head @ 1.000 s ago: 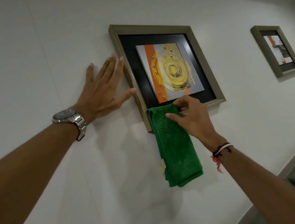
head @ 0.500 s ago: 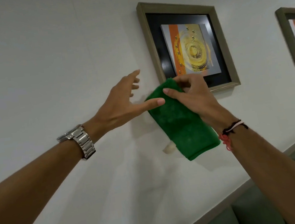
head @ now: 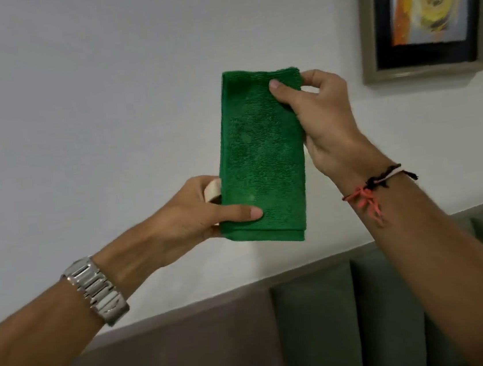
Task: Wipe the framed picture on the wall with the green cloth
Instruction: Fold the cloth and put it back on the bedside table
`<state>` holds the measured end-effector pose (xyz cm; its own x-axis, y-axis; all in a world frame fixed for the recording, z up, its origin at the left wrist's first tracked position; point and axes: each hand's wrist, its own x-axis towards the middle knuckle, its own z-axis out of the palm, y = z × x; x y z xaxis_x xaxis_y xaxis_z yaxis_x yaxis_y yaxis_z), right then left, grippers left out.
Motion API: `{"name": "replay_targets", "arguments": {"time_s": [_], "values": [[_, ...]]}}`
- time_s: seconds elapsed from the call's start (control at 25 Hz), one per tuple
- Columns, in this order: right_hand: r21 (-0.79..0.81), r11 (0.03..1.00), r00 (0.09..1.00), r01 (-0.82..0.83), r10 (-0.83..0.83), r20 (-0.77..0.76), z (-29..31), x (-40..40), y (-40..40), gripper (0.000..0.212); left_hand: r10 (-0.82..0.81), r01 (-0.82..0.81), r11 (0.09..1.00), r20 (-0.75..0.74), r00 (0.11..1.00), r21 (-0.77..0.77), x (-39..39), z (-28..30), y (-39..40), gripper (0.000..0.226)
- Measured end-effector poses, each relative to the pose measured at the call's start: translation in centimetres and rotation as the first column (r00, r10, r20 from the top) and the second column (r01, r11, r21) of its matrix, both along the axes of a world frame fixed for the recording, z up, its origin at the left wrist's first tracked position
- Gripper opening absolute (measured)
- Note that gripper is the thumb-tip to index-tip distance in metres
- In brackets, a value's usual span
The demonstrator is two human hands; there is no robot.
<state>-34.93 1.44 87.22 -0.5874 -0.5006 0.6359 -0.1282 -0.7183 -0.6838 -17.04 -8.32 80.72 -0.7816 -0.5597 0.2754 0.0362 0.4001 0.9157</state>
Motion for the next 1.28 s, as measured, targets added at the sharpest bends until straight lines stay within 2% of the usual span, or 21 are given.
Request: {"name": "replay_targets", "arguments": {"time_s": [0.12, 0.28, 0.44, 0.56, 0.76, 0.92, 1.0, 1.16, 1.28], "values": [[0.070, 0.997, 0.990, -0.044, 0.034, 0.138, -5.0, 0.9, -0.3, 0.029, 0.074, -0.070, 0.993, -0.042, 0.996, 0.093, 5.0, -2.9, -1.8, 0.046], [0.300, 0.935, 0.968, -0.187, 0.122, 0.221, -14.4, 1.0, -0.4, 0.047, 0.227, -0.210, 0.960, -0.077, 0.971, 0.187, 9.3, -7.7, -3.7, 0.042], [0.526, 0.767, 0.928, -0.367, 0.270, 0.255, -25.8, 2.5, -0.6, 0.037, 0.414, -0.389, 0.880, -0.037, 0.910, 0.273, 11.6, -16.4, -4.0, 0.044], [0.663, 0.635, 0.918, -0.396, 0.256, 0.304, -34.2, 3.7, 0.2, 0.034, 0.475, -0.470, 0.836, 0.055, 0.878, 0.284, 13.0, -24.9, -2.4, 0.039], [0.844, 0.370, 0.922, -0.388, 0.146, 0.360, -49.2, 5.4, 2.2, 0.037, 0.484, -0.582, 0.720, 0.329, 0.811, 0.377, 13.0, -41.4, 0.9, 0.029], [0.898, 0.142, 0.908, -0.417, 0.024, 0.418, -61.9, 6.8, 3.2, 0.026, 0.403, -0.639, 0.591, 0.506, 0.763, 0.493, 12.1, -55.2, 3.5, 0.026], [0.896, 0.044, 0.894, -0.441, -0.063, 0.443, -68.2, 7.3, 3.2, 0.029, 0.357, -0.661, 0.529, 0.566, 0.743, 0.533, 11.7, -61.3, 4.9, 0.028], [0.897, -0.097, 0.897, -0.432, -0.148, 0.416, -79.0, 8.0, 3.3, 0.042, 0.318, -0.750, 0.413, 0.690, 0.650, 0.517, 10.2, -72.3, 7.0, 0.030], [0.890, -0.174, 0.905, -0.421, -0.143, 0.400, -83.9, 8.2, 3.7, 0.047, 0.307, -0.803, 0.379, 0.756, 0.578, 0.460, 9.0, -78.0, 8.1, 0.032]]}}
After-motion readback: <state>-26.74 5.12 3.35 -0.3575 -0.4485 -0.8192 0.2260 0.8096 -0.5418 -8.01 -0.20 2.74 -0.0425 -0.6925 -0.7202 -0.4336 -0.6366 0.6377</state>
